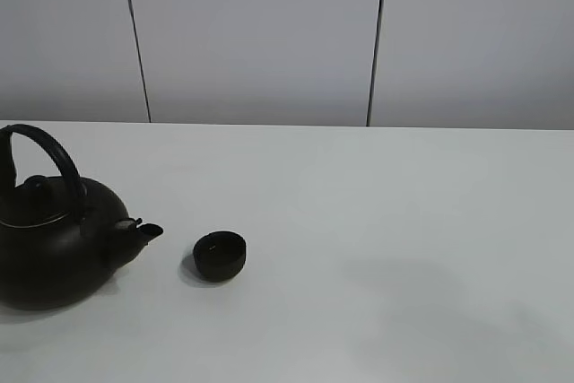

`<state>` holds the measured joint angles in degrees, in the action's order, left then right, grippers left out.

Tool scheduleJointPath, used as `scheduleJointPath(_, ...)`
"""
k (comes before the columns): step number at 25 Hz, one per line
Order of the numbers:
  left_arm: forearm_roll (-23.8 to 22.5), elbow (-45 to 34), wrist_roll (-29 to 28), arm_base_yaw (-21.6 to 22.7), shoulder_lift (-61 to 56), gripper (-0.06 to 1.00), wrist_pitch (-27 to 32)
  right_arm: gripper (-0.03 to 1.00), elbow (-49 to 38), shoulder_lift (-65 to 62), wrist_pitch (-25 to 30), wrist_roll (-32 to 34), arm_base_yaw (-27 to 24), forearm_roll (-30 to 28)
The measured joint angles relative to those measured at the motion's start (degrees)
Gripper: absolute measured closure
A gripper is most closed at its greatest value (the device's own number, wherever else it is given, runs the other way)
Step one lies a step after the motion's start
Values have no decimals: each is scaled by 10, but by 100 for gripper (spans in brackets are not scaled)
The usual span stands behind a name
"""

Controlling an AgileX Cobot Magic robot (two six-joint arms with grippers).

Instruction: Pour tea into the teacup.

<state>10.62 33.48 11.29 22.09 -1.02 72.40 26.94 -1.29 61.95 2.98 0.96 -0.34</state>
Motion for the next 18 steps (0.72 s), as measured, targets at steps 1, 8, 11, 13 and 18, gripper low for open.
scheduleJointPath(1,0,-11,0,0,0,63,-8,48,0,0,0,0,0,0)
scheduleJointPath(8,-31,-45,11,0,0,63,-47,48,0,0,0,0,0,0)
scheduleJointPath(11,-33,-55,8,-8,0,63,-64,48,0,0,0,0,0,0)
scheduleJointPath(13,-36,-56,3,-22,0,63,-66,48,0,0,0,0,0,0)
scheduleJointPath(18,-37,-56,0,-104,0,63,-68,48,0,0,0,0,0,0)
